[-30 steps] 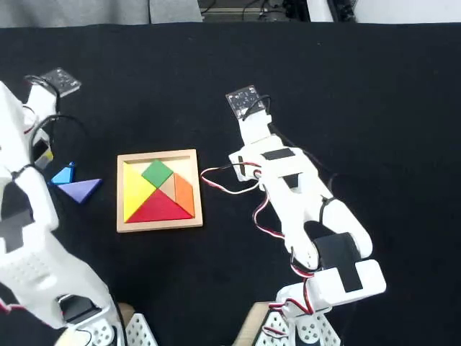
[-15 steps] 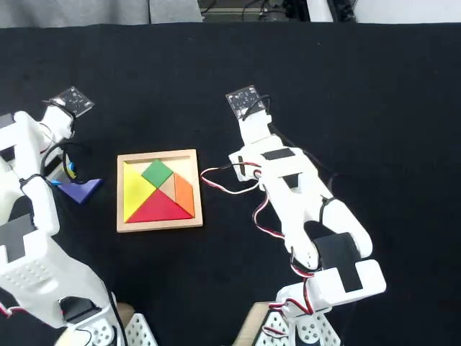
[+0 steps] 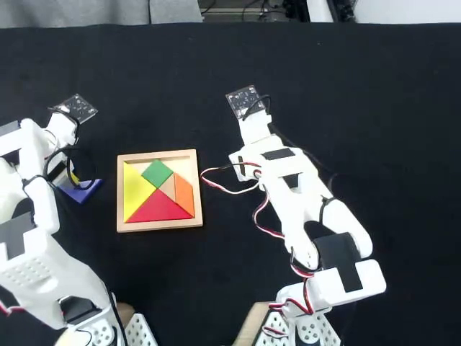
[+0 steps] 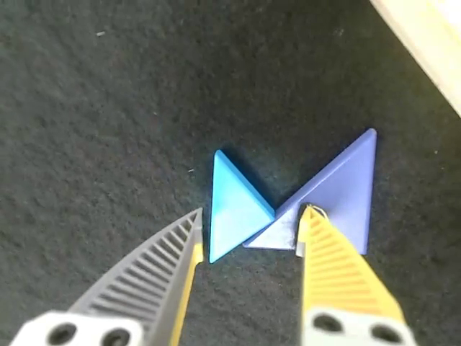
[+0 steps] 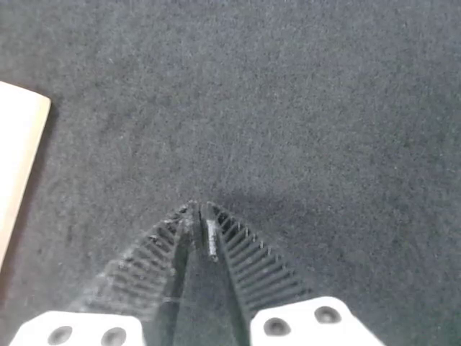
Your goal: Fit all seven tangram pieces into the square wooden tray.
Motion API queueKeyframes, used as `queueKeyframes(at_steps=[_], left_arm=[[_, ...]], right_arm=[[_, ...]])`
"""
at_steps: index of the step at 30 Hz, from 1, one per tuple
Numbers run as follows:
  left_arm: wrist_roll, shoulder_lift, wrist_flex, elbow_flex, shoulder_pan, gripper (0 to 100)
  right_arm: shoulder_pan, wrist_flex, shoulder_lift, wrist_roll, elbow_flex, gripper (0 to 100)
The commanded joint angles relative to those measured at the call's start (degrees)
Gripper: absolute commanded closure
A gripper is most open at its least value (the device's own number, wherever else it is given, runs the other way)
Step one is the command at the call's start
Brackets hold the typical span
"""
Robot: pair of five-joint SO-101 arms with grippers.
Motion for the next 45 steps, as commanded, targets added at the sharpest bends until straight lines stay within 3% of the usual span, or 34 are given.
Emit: queueKeyframes(at_steps=[1,8,16,26,35,45], left_arm=[[-3.6,0.4,-1.2,1.7,-0.5,79],[-5.1,0.3,-1.0,-0.1,-3.2,79],[-1.6,0.4,-1.0,-5.9,0.5,79],[-2.2,1.5,-3.3,-1.2,1.1,79],[-2.2,1.7,-5.2,-0.5,-3.6,79],[-1.7,1.8,-5.2,0.0,-1.4,79]], right_arm=[[1.1,0.4,-0.5,0.0,-3.0,98.7],[1.1,0.4,-0.5,0.0,-3.0,98.7],[1.1,0.3,-0.4,0.0,-3.0,98.7],[1.1,0.3,-0.4,0.0,-3.0,98.7],[1.1,0.3,-0.4,0.0,-3.0,98.7],[1.1,0.4,-0.4,0.0,-3.0,98.7]])
